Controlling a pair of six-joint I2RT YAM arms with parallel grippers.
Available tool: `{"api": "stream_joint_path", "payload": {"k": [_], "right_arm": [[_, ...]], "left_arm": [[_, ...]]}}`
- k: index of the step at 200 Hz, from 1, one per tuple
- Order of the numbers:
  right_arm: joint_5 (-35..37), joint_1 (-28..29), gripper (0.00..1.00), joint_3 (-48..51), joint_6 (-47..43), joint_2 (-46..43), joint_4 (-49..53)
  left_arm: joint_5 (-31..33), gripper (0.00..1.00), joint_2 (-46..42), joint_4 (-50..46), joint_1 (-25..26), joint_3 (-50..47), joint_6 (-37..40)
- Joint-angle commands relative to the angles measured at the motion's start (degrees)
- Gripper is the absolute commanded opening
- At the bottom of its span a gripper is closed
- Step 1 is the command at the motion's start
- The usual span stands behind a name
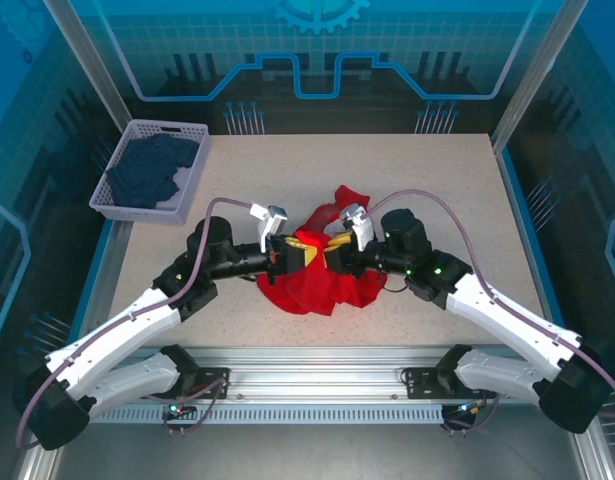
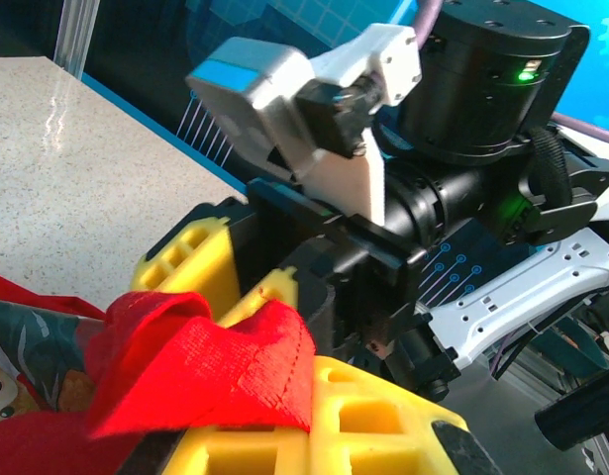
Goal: Fold the inside-out t-shirt
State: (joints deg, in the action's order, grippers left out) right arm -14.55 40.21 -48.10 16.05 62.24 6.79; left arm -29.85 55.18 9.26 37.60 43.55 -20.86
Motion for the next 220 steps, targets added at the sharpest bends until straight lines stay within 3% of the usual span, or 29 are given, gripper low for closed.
{"api": "stream_joint_path", "payload": {"k": [1,8,24,65,122,150,168,191,220], "right_arm": [[0.1,0.2,0.17,-1.0,0.6,0.8,-2.4],[1.1,-0.1,0.07,-1.4,-0.4,-0.1,-1.0],[1.0,-1.6,0.00,-1.6,-2.3,-3.2,2.3],[-9.3,-6.4,0.00,-2.0,-5.1,-7.9,10.2],[-25.2,-12.0,0.00,-2.0,2.9,-6.9,2.3],[-27.4,-14.0,0.00,-1.7,7.0,-5.8,-1.5],[-27.2,-14.4,0.00,-1.7,7.2,-5.0,-1.1],[-27.3,-15.0,0.00,-1.9,5.2,-4.3,1.0],[-28.8,-15.1,0.00,-4.4,-2.2,-4.2,5.8]], "left_arm": [[0.8,0.00,-1.2,-1.1,-0.6,0.2,1.6],[2.3,0.00,-1.8,-2.1,-0.7,0.2,1.8],[6.5,0.00,-3.1,-3.4,-1.3,-0.6,1.5],[18.6,0.00,-4.0,-6.2,-2.5,-1.8,2.3],[28.1,0.00,3.1,-13.7,-1.6,2.1,5.7],[35.2,0.30,5.4,-20.0,0.8,5.0,7.8],[36.2,0.47,4.0,-21.6,1.6,5.2,8.4],[33.7,0.59,-0.7,-20.6,1.9,4.2,8.9],[25.6,0.74,-3.0,-17.6,2.0,4.0,12.9]]}}
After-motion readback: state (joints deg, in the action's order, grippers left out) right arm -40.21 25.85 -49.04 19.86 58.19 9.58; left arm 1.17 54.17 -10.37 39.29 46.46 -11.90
